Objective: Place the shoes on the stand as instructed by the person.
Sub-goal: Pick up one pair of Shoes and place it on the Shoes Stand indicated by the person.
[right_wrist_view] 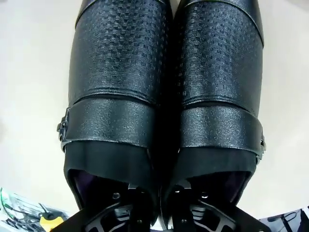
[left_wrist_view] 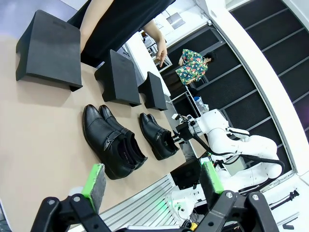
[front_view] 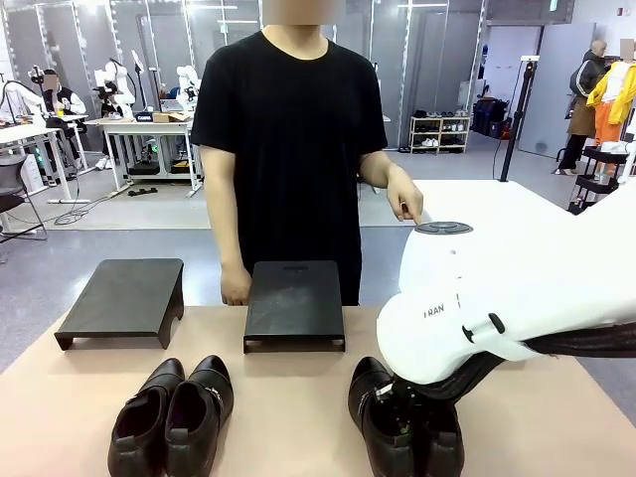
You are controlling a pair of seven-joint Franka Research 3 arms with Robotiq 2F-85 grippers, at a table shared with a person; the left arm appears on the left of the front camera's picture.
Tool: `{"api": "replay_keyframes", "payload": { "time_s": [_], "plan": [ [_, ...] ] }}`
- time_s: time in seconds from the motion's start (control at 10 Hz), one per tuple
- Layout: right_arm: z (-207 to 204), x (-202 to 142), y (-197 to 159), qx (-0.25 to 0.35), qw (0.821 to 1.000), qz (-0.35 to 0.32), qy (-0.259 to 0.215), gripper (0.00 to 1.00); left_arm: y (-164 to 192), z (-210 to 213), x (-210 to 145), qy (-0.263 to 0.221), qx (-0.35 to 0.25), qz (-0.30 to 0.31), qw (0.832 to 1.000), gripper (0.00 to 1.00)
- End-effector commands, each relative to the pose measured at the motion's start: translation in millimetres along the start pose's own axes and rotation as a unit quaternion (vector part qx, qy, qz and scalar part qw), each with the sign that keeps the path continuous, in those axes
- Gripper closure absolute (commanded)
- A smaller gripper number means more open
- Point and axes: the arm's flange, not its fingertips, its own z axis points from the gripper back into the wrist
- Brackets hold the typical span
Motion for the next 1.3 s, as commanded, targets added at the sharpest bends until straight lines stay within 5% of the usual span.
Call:
{"api": "replay_keyframes", "payload": {
  "time_s": [0.0,0.7,1.2],
  "plan": [
    [11,1,9,-0.004,1.000,-0.018,-0.017,1.00,0,2,3,-0.004,-0.009,-0.010,1.000,0.00],
    [135,8,-12,0.002,0.997,0.045,-0.069,1.00,0,2,3,-0.004,-0.009,-0.010,1.000,0.00],
    [140,6,-11,0.009,0.997,0.042,-0.068,1.00,0,2,3,-0.004,-0.009,-0.010,1.000,0.00]
  ]
}}
